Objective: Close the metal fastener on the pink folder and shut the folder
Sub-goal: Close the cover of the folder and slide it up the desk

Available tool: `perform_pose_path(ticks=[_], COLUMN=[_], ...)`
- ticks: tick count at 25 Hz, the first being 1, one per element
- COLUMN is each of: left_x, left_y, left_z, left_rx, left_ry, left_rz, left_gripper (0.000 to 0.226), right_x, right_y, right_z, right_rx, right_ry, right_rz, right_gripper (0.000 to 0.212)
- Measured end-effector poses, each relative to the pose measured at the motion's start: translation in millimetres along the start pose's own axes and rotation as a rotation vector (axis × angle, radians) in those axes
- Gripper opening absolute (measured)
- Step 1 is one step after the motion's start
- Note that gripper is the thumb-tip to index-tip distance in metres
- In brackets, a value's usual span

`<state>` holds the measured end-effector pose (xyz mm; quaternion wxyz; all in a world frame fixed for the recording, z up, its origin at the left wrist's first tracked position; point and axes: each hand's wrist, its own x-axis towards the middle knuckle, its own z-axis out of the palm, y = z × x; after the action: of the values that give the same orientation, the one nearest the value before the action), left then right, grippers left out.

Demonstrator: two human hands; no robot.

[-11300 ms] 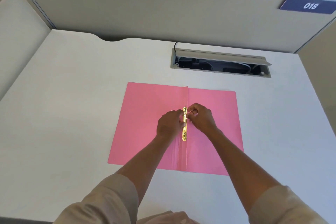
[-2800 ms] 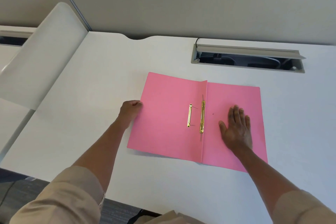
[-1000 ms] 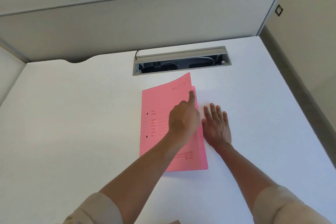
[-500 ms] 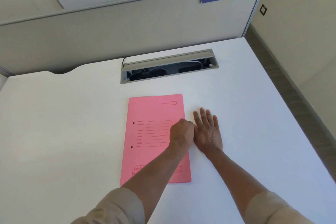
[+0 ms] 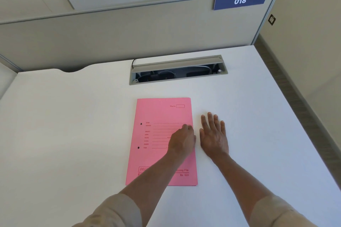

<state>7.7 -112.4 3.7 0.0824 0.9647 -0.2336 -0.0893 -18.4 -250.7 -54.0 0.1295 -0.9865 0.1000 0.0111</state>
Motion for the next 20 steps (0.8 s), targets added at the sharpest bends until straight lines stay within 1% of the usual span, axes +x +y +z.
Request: perform_pose_path(ticks=[2,5,8,11,13,15,18,20], left_x=[-6.1,-16.9,-34.6,-49.3,-58.4,-63.1,-71.9,-69.8], left_y=[-9.7,-32.9,-63.8,-93.5,-110.4,-117.6,-127.0,-130.8], left_z=[0.1,4.4,12.3,14.7,10.1,6.0,-1.5,-8.8], left_rx=[-0.003,0.021,0.037,0.066,0.064,0.044,-0.04,-0.139], left_ry=[0.041,0.13,0.167,0.119,0.128,0.121,0.057,-0.004], left_rz=[0.032,0.082,0.03,-0.056,-0.139,-0.262,-0.52,-0.643], left_gripper=[0.031,0.025,0.034,0.048,0.053,0.057,0.067,0.074], right_x=[-0.3,0.1,-4.5,-13.3,-18.2,-19.8,-24.5,-25.1], right_y=[-3.2,-8.5,-19.6,-38.6,-55.4,-64.2,-80.6,-87.8], right_z=[-2.3,-5.6,-4.1,1.6,5.1,8.0,10.4,10.8], right_rx=[-0.02,-0.031,-0.003,0.009,-0.004,0.0,-0.004,-0.007], right_ry=[-0.015,-0.044,-0.068,-0.097,-0.113,-0.121,-0.126,-0.132], right_rz=[0.003,0.02,0.021,-0.04,-0.064,-0.022,0.0,0.003], right_gripper=[0.057,0.057,0.057,0.059,0.061,0.061,0.061,0.061])
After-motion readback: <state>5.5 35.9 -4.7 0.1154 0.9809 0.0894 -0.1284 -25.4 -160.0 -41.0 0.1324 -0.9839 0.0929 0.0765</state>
